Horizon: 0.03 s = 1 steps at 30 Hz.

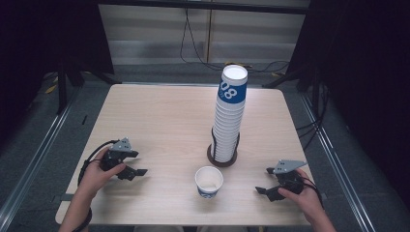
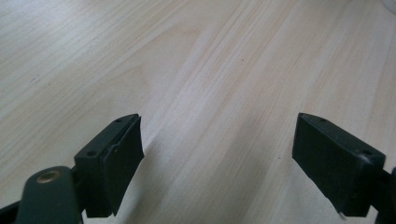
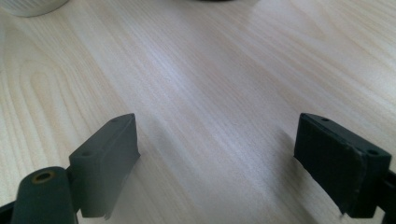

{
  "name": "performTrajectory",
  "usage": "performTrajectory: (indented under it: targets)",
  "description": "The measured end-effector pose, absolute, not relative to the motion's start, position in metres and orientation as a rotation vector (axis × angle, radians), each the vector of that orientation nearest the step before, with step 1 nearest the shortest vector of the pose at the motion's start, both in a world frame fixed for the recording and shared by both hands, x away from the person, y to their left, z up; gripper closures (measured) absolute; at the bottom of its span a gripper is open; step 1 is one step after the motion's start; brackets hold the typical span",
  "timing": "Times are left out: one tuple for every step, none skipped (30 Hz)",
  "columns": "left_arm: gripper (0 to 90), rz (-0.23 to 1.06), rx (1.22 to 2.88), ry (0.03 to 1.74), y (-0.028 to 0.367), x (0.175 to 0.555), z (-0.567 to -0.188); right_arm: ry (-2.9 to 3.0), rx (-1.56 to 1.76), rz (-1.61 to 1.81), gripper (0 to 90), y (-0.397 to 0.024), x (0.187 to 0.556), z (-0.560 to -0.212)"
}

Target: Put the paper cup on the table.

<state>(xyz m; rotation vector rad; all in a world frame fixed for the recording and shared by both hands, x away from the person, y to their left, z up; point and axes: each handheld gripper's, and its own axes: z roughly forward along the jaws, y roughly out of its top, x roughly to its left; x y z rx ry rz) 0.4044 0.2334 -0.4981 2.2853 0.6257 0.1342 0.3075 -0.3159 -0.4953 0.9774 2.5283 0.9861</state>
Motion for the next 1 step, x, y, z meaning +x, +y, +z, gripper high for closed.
performTrajectory:
  targets:
    - [16.3, 0.137, 2.292, 0.619, 0.2341, 0.4048, -0.4989, 2.526, 0.979, 0.984, 13.2, -0.3162, 0.3077, -0.4956]
